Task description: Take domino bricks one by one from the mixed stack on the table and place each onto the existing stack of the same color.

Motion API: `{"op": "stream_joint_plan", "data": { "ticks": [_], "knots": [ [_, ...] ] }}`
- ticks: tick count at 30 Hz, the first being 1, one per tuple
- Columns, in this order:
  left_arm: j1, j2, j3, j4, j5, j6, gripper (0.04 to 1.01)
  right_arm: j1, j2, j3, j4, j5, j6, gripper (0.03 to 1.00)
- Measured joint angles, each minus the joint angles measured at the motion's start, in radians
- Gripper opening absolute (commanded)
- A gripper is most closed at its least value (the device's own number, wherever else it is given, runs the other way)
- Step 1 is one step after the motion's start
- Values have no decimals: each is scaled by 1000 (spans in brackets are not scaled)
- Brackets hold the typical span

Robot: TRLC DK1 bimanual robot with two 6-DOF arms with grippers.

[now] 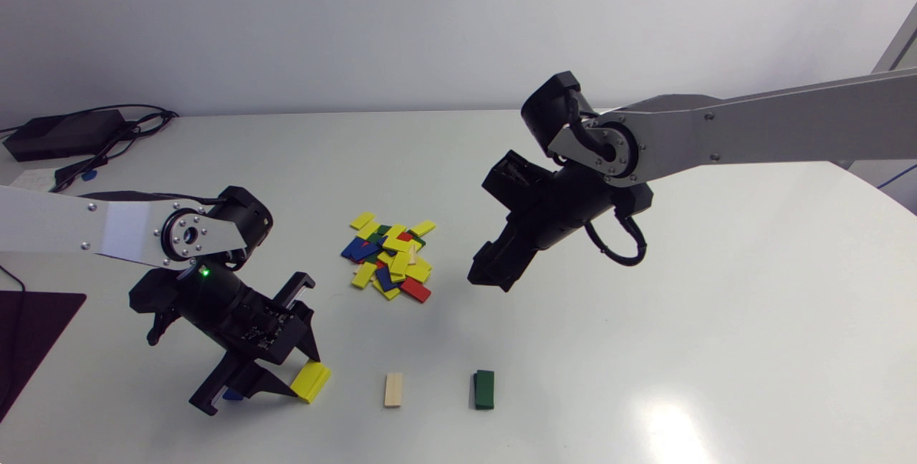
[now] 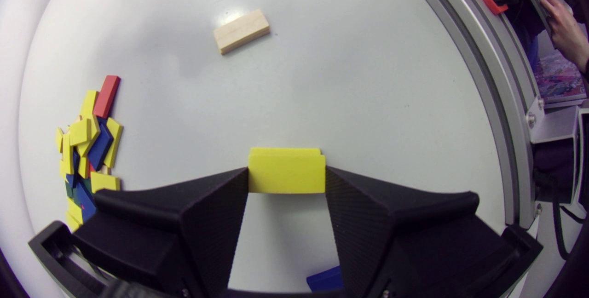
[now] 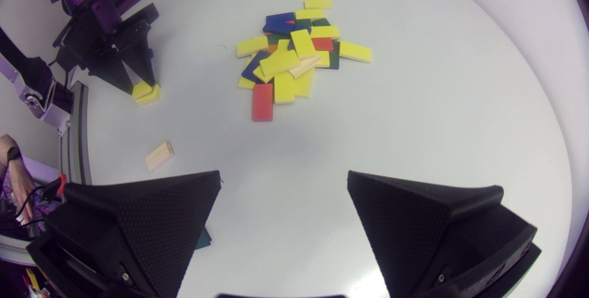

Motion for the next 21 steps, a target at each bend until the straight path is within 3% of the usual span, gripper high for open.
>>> {"op": "stream_joint_plan", "data": {
  "ticks": [21],
  "knots": [
    [-19,10,0,-3,-23,0,175,0,0,0,10,0,0,967]
  ]
}}
